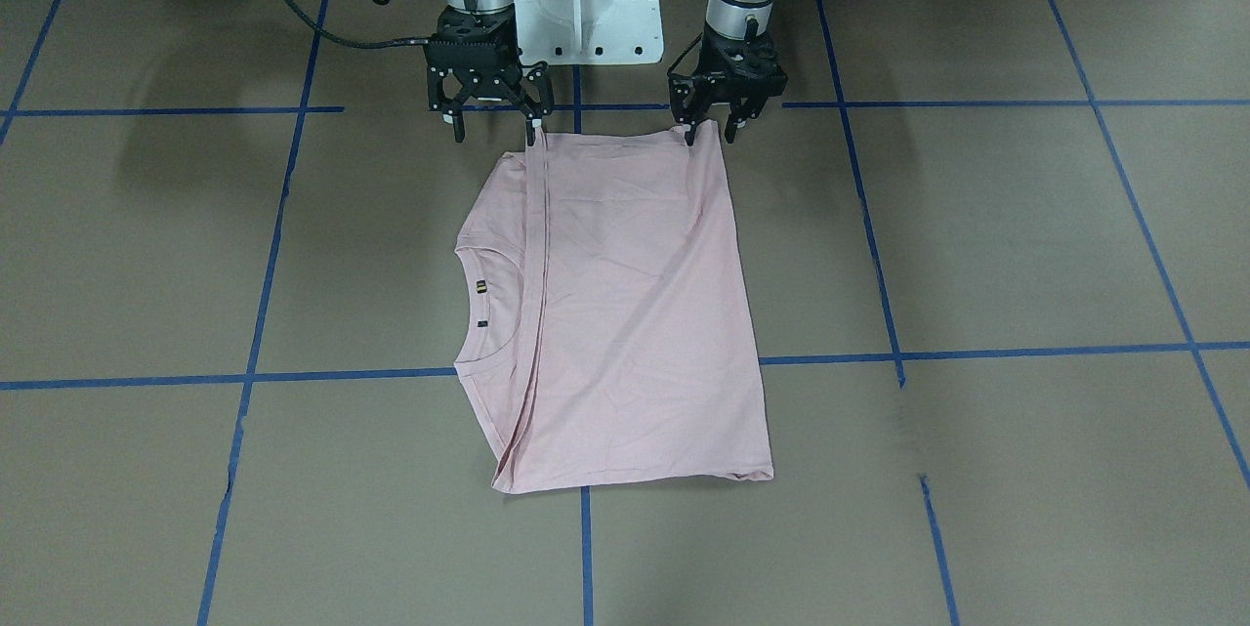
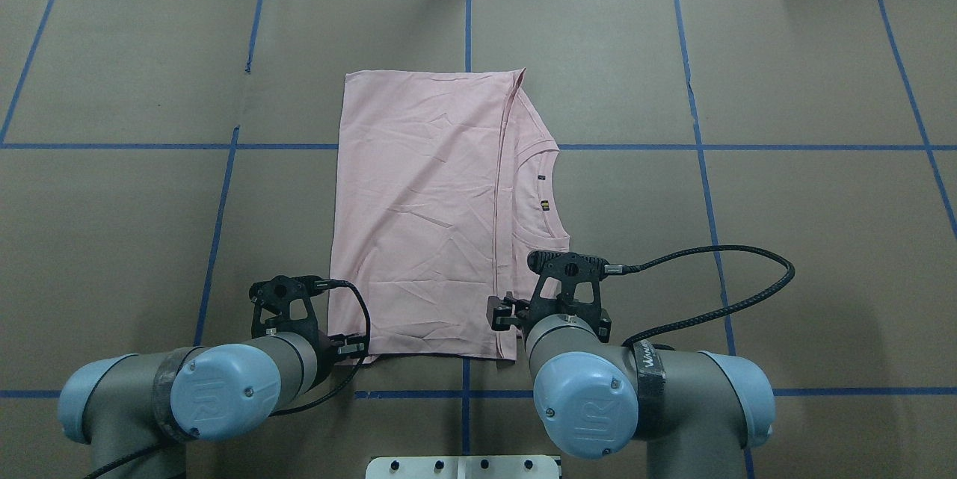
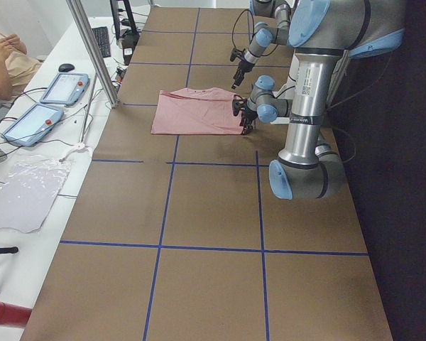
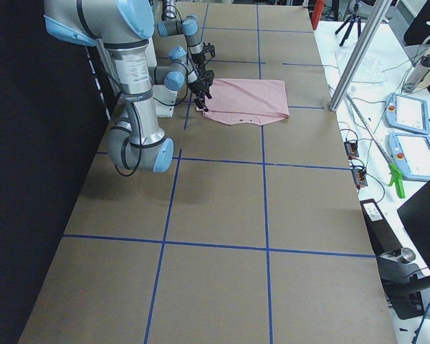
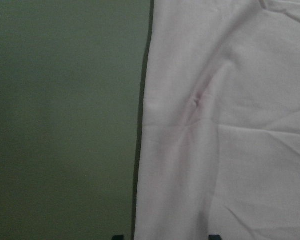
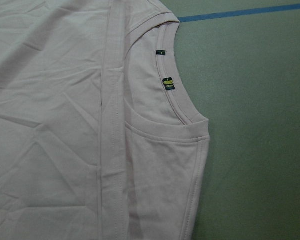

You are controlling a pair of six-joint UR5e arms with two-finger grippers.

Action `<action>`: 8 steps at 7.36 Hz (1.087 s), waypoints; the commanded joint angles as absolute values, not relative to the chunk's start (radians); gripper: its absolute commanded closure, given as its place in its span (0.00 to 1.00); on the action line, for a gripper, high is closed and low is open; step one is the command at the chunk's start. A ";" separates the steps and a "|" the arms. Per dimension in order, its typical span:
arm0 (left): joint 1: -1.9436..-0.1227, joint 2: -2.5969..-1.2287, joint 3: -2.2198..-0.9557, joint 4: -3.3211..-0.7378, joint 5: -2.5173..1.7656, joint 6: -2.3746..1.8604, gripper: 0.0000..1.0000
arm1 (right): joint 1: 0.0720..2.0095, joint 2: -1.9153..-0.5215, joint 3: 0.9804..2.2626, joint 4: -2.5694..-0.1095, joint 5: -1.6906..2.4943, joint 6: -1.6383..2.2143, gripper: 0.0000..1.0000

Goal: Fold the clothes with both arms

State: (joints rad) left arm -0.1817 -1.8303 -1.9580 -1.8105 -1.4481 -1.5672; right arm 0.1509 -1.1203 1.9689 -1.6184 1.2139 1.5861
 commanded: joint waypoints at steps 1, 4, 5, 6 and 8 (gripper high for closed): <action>-0.176 -1.833 -1.959 -1.810 -1.450 -1.569 0.61 | 0.152 -1.121 1.968 -1.618 1.213 1.586 0.00; -0.173 -1.835 -1.963 -1.810 -1.469 -1.566 1.00 | 0.152 -1.124 1.965 -1.618 1.213 1.589 0.00; -0.173 -1.835 -1.963 -1.810 -1.470 -1.566 1.00 | 0.150 -1.124 1.960 -1.618 1.213 1.592 0.00; -0.173 -1.833 -1.963 -1.809 -1.470 -1.566 1.00 | 0.147 -1.115 1.954 -1.618 1.213 1.601 0.03; -0.173 -1.833 -1.963 -1.810 -1.470 -1.566 1.00 | 0.146 -1.105 1.934 -1.618 1.213 1.643 0.18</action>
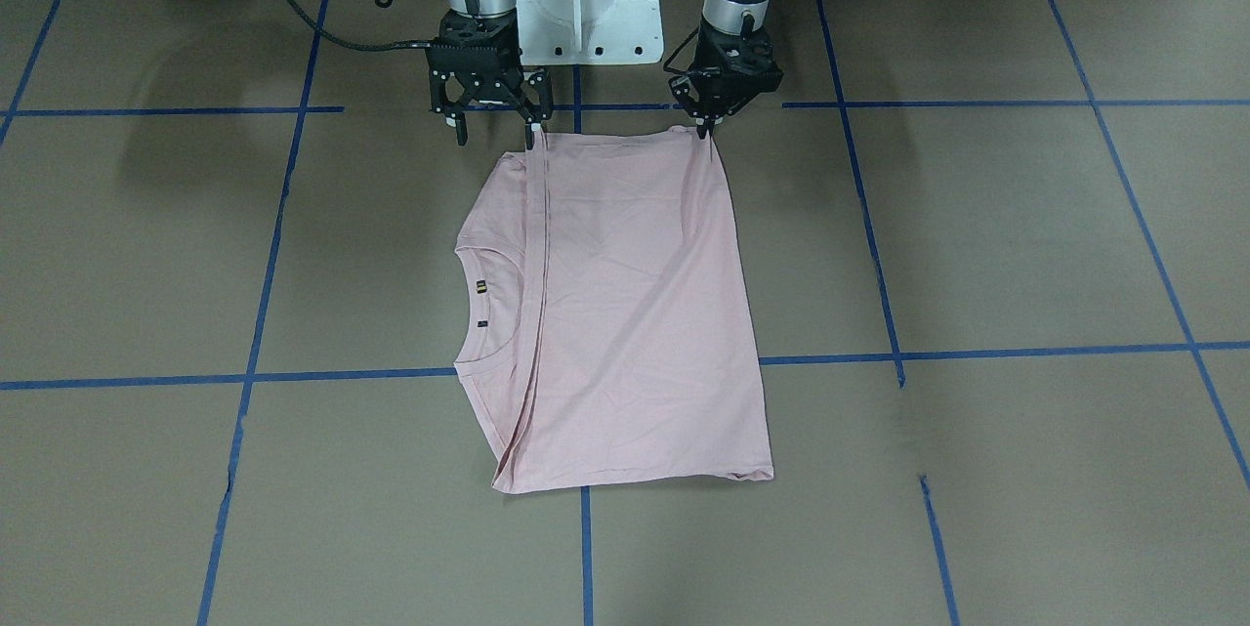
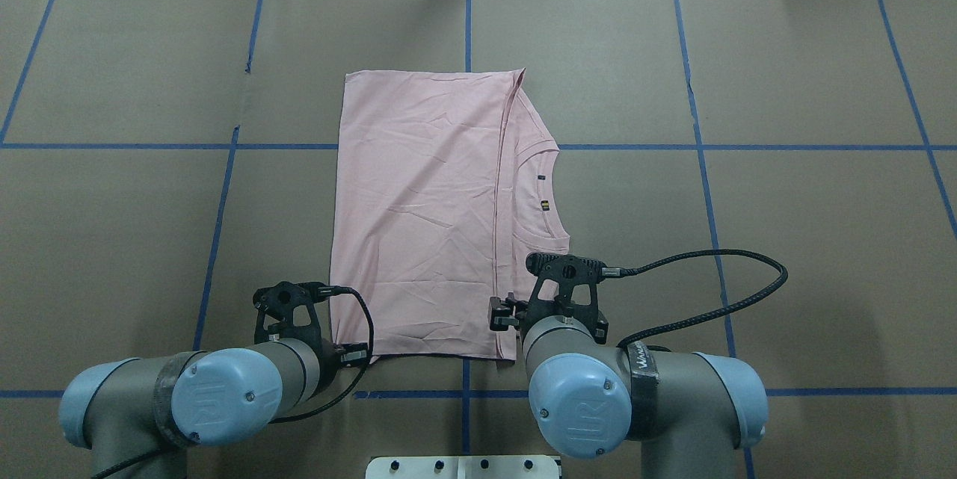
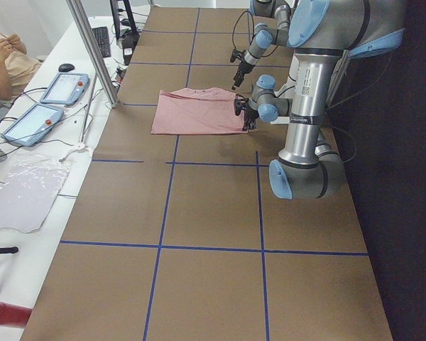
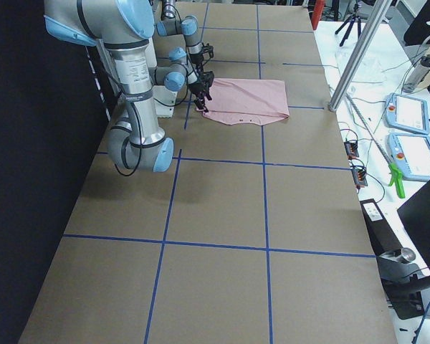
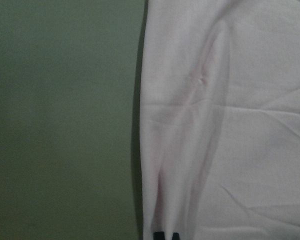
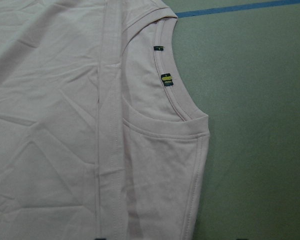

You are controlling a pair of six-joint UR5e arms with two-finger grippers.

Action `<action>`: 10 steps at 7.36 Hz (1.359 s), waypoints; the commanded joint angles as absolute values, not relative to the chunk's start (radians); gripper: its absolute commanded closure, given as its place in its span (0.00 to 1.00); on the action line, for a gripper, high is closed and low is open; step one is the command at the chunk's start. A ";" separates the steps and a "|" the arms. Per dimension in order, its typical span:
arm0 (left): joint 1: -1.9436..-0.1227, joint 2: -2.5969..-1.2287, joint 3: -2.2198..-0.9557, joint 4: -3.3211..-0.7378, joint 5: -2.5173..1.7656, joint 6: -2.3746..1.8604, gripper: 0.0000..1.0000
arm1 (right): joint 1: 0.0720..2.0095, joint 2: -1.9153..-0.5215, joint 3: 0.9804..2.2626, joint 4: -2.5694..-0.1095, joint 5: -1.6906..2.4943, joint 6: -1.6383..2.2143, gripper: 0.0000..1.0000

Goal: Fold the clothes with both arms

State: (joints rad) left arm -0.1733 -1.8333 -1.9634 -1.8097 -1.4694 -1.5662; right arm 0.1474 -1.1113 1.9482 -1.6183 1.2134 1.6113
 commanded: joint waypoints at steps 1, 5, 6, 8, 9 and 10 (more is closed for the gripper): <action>-0.173 -1.833 -1.963 -1.810 -1.470 -1.566 1.00 | 0.143 -1.088 1.905 -1.618 1.213 1.669 0.29; -0.173 -1.835 -1.971 -1.810 -1.470 -1.569 1.00 | 0.141 -1.037 1.841 -1.632 1.216 1.672 0.34; -0.173 -1.833 -1.971 -1.810 -1.471 -1.569 1.00 | 0.141 -1.013 1.803 -1.632 1.218 1.671 0.36; -0.173 -1.832 -1.971 -1.810 -1.470 -1.568 1.00 | 0.141 -0.983 1.761 -1.643 1.232 1.669 0.41; -0.173 -1.832 -1.971 -1.810 -1.470 -1.568 1.00 | 0.143 -0.974 1.767 -1.678 1.294 1.666 0.42; -0.172 -1.833 -1.968 -1.810 -1.470 -1.571 1.00 | 0.159 -0.963 1.782 -1.715 1.358 1.655 0.42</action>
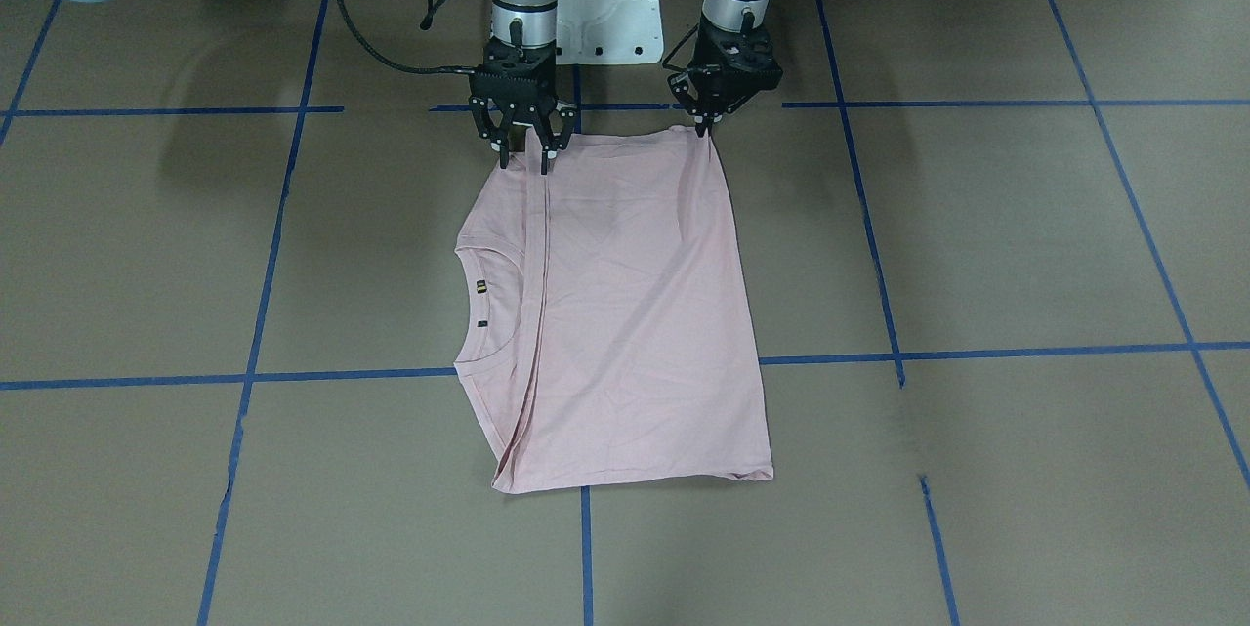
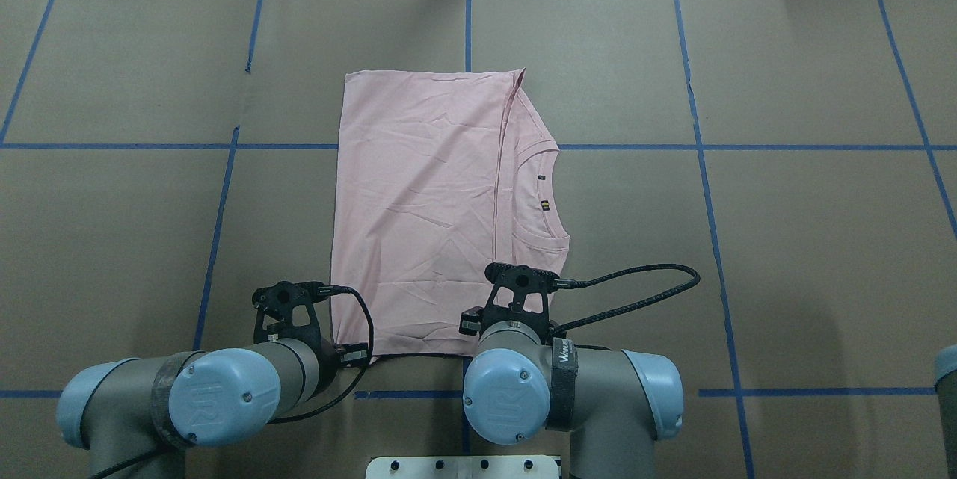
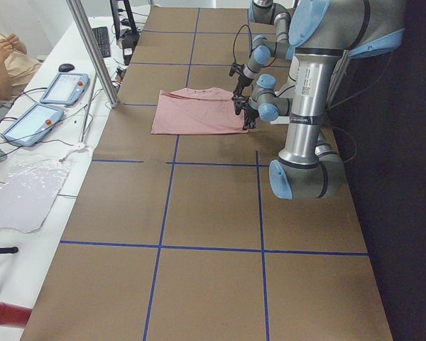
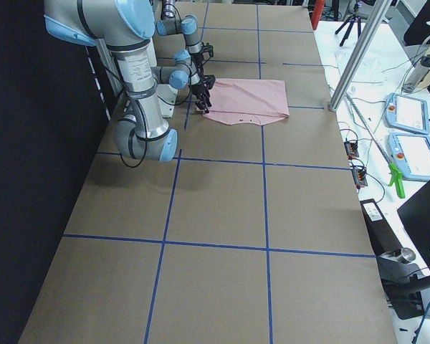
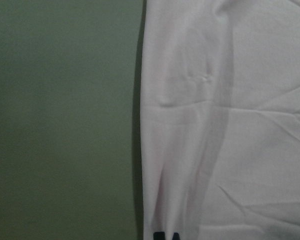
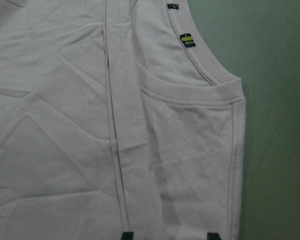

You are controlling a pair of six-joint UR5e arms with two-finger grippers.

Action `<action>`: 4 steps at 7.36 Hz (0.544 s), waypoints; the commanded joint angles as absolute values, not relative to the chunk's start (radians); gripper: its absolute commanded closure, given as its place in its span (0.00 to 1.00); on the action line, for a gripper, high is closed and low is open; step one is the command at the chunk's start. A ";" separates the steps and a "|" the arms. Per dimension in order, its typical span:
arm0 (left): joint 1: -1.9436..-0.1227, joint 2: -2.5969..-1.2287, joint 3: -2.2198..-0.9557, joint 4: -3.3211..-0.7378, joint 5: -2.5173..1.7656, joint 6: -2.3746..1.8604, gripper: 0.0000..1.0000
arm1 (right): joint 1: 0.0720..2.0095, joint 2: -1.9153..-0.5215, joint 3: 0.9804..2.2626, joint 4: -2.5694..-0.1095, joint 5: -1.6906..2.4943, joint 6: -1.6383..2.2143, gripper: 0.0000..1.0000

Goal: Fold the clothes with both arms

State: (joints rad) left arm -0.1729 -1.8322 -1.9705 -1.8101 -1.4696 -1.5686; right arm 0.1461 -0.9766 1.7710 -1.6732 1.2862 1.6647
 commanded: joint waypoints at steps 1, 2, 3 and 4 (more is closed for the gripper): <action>-0.172 -1.833 -1.968 -1.810 -1.470 -1.571 1.00 | 0.175 -0.965 1.793 -1.723 1.400 1.631 0.41; -0.172 -1.832 -1.968 -1.810 -1.470 -1.571 1.00 | 0.175 -0.968 1.793 -1.723 1.413 1.622 0.40; -0.172 -1.832 -1.968 -1.810 -1.470 -1.571 1.00 | 0.175 -0.969 1.792 -1.721 1.410 1.623 0.40; -0.172 -1.833 -1.971 -1.810 -1.470 -1.571 1.00 | 0.175 -0.969 1.787 -1.720 1.408 1.629 0.40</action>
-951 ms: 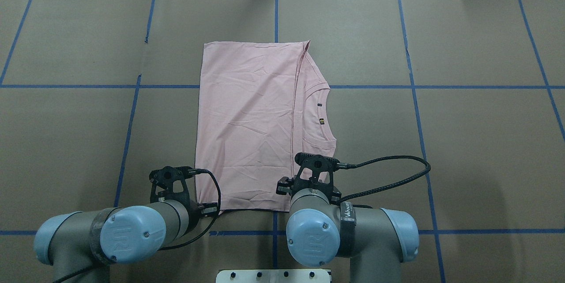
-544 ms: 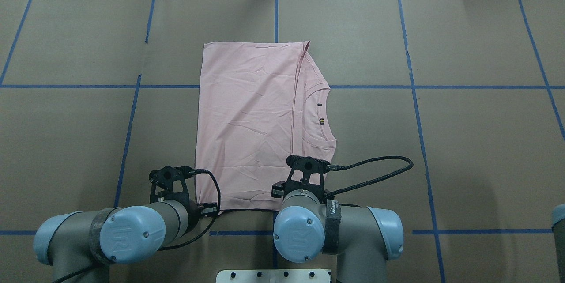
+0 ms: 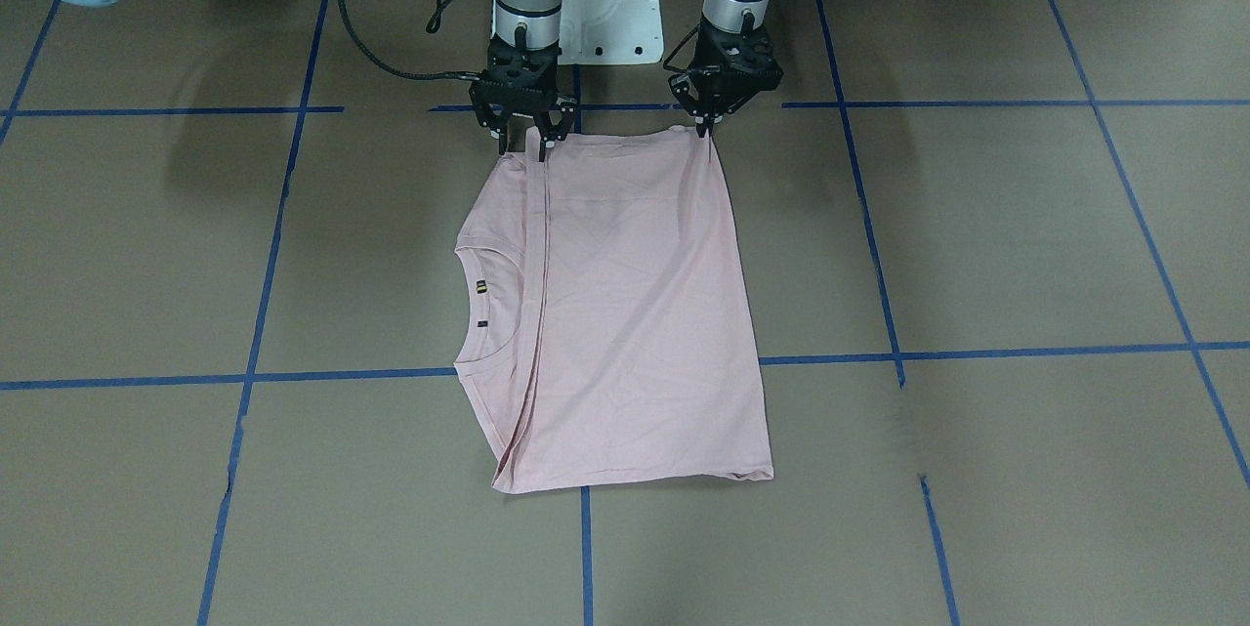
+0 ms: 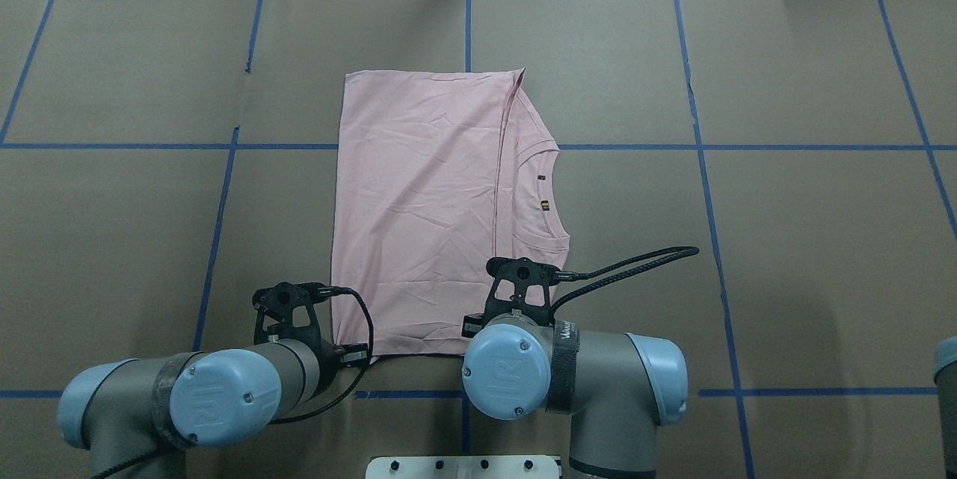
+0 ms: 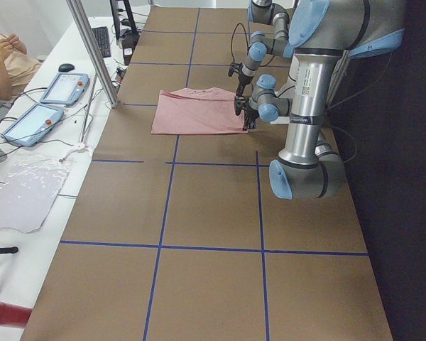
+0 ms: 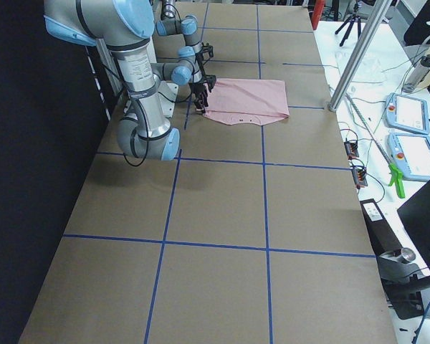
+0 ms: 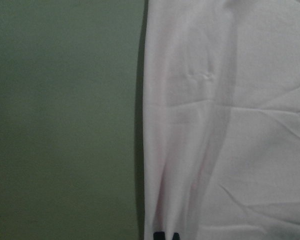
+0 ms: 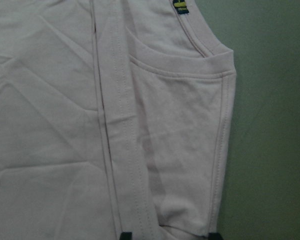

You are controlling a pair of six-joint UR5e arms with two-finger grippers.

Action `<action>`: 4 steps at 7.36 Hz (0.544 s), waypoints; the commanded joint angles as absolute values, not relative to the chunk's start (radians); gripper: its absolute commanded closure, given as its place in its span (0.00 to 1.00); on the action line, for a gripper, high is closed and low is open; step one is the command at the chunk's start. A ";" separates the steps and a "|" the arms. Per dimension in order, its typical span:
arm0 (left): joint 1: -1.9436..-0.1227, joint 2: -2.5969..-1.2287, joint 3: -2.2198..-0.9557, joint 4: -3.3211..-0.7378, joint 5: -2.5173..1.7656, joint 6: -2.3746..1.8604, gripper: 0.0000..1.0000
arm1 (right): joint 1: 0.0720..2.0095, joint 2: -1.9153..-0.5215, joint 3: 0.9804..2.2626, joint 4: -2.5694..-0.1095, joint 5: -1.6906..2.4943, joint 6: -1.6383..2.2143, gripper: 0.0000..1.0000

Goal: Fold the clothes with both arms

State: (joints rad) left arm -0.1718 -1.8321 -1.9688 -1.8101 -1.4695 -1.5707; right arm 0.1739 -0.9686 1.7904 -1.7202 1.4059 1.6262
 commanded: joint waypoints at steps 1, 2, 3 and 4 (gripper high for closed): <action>-0.172 -1.833 -1.971 -1.810 -1.470 -1.571 1.00 | 0.173 -0.968 1.784 -1.718 1.408 1.637 0.41; -0.172 -1.832 -1.973 -1.810 -1.470 -1.569 1.00 | 0.173 -0.971 1.783 -1.715 1.407 1.637 0.41; -0.172 -1.832 -1.973 -1.810 -1.470 -1.568 1.00 | 0.172 -0.971 1.782 -1.715 1.407 1.637 0.41; -0.172 -1.832 -1.973 -1.810 -1.470 -1.568 1.00 | 0.170 -0.971 1.782 -1.713 1.405 1.638 0.41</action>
